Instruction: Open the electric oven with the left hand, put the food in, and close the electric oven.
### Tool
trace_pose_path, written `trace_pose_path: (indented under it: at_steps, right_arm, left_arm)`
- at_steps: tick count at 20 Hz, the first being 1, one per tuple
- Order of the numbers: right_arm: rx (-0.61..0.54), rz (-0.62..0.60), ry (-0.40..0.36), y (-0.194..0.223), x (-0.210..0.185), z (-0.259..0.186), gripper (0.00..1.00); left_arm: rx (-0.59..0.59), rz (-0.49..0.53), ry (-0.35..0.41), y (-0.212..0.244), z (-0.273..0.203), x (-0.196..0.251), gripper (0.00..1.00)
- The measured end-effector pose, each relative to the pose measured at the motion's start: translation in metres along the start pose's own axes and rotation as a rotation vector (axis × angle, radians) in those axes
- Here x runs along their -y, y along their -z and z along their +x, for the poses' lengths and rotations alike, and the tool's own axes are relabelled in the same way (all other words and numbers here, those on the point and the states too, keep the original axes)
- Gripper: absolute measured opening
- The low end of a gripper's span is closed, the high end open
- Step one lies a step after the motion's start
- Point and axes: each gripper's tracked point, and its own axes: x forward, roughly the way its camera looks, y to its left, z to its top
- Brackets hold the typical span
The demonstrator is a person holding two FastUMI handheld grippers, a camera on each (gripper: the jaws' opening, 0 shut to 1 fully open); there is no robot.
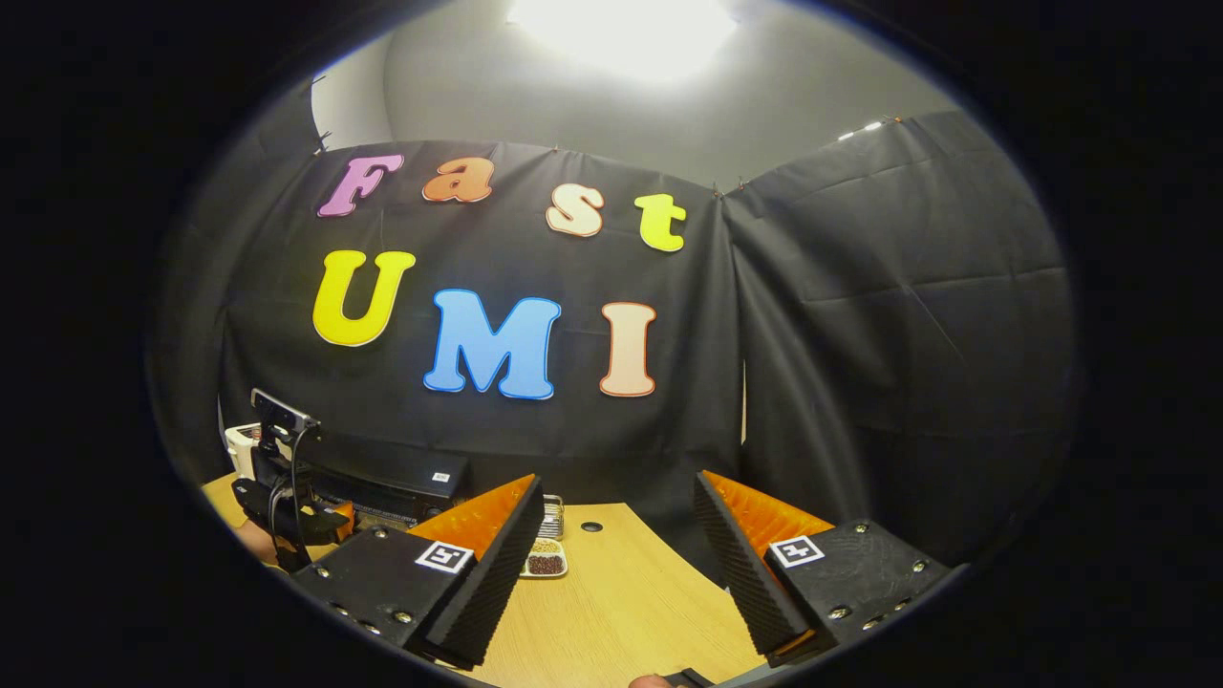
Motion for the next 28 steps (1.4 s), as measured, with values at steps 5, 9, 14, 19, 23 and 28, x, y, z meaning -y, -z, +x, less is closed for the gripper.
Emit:
trace_pose_path:
  at_steps: [5, 9, 14, 19, 23, 28]
  right_arm:
    - [-0.008, -0.005, -0.015, 0.003, 0.013, -0.003, 0.97]
    - [-0.010, -0.006, -0.030, 0.002, 0.020, -0.004, 0.97]
    - [-0.032, -0.033, -0.054, 0.009, 0.023, -0.008, 0.97]
    - [-0.045, -0.041, -0.101, 0.010, 0.014, -0.010, 0.97]
    - [-0.033, -0.054, -0.179, 0.008, -0.008, -0.007, 0.97]
    - [-0.038, -0.001, -0.288, 0.011, -0.041, 0.001, 0.97]
  left_arm:
    - [-0.065, -0.009, 0.002, 0.029, -0.014, 0.008, 0.98]
    - [-0.105, -0.015, -0.005, 0.052, -0.023, 0.012, 0.98]
    - [-0.139, -0.035, -0.021, 0.075, -0.030, 0.016, 0.98]
    - [-0.169, -0.050, -0.023, 0.095, -0.039, 0.016, 0.98]
    - [-0.157, -0.067, -0.044, 0.092, -0.059, 0.003, 1.00]
    - [-0.033, -0.039, -0.048, 0.025, -0.103, -0.012, 0.98]
